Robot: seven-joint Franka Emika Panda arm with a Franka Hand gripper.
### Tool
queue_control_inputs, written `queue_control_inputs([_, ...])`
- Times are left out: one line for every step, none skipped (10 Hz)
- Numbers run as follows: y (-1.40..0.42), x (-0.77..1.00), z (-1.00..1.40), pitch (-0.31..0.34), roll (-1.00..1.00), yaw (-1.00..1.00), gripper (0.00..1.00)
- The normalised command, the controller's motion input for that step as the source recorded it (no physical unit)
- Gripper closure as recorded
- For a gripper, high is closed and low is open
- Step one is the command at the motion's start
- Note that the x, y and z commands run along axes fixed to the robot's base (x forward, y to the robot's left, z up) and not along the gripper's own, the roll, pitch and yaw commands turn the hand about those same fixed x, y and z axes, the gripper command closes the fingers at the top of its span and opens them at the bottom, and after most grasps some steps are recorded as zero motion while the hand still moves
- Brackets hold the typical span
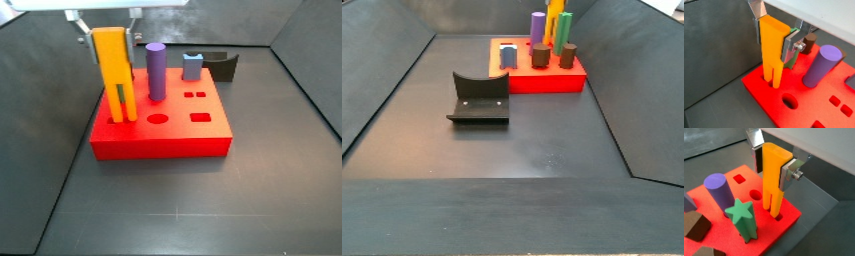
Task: Pick up the square-circle object. Move up. Rotate the square-circle object. Move to above the board. Insert the square-circle object.
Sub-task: Insert the square-circle object.
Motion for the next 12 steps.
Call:
queue_control_inputs([0.00,-0.37,-0.16,0.000,0.00,0.00,1.00])
queue_control_inputs([-0.08,-0.33,-0.21,-0.020,-0.04,0.00,1.00])
queue_control_inputs([-0.14,-0.08,-0.25,-0.106,-0.10,-0.07,1.00])
queue_control_inputs([-0.11,0.02,-0.30,-0.111,-0.10,-0.01,1.00])
queue_control_inputs([-0.03,0.20,-0.34,-0.069,-0.05,0.00,1.00])
queue_control_inputs([0.00,0.24,-0.33,-0.011,0.00,0.05,1.00])
queue_control_inputs([0.00,0.28,-0.33,0.000,0.00,0.08,1.00])
queue_control_inputs([0.00,0.30,-0.32,0.000,0.01,0.08,1.00])
queue_control_inputs([0.00,0.24,-0.33,0.000,0.03,0.05,1.00])
queue_control_inputs([0.00,0.12,-0.34,0.000,0.07,0.00,1.00])
queue_control_inputs([0.00,0.00,-0.28,0.007,0.06,-0.01,1.00])
queue_control_inputs([0.00,-0.19,-0.22,0.014,0.05,0.00,1.00])
